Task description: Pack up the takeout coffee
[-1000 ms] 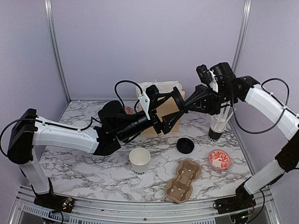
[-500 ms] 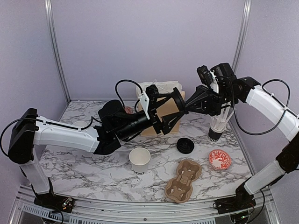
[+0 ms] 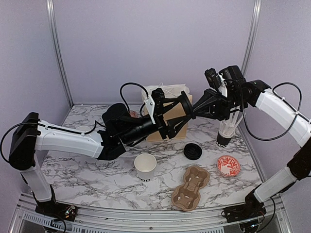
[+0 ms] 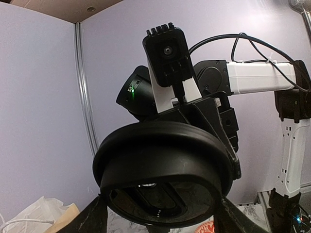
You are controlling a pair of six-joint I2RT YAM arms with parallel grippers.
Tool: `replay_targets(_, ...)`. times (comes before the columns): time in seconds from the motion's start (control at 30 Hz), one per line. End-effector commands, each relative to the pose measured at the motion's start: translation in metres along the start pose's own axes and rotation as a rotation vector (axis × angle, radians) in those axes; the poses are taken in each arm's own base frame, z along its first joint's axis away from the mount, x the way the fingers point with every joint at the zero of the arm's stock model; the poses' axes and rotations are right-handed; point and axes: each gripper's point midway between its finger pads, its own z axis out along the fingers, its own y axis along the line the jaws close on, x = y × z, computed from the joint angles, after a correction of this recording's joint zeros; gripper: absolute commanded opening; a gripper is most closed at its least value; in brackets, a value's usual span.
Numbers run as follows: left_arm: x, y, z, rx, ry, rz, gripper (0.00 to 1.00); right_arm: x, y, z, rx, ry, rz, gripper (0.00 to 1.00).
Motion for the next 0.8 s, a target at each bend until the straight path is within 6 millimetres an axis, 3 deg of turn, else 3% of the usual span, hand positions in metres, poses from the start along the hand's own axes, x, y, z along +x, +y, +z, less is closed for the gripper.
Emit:
replay_targets(0.0,-0.019,0.004,-0.003,-0.007,-0.046,0.009,0.71,-0.004,0.001,-0.007,0.025,-0.003,-0.003,0.20)
replay_targets(0.1,-0.012,0.008,-0.013,-0.037,0.037,-0.014,0.70,-0.006,-0.002,-0.018,0.098,0.015,-0.032,0.35)
replay_targets(0.27,0.018,0.011,-0.050,-0.080,0.343,-0.047,0.70,0.011,-0.005,-0.031,0.275,0.122,-0.118,0.45)
replay_targets(0.4,0.045,0.010,-0.094,-0.114,0.675,-0.109,0.70,0.046,-0.026,-0.041,0.445,0.193,-0.118,0.46)
replay_targets(0.53,0.068,0.009,-0.149,-0.177,1.002,-0.168,0.68,0.087,-0.045,-0.044,0.483,0.252,-0.066,0.46)
replay_targets(0.67,0.069,0.016,-0.174,-0.261,1.050,-0.181,0.68,0.105,-0.053,-0.043,0.480,0.255,-0.033,0.46)
replay_targets(0.77,0.065,0.024,-0.178,-0.300,1.033,-0.154,0.69,0.098,-0.053,-0.043,0.477,0.260,-0.034,0.45)
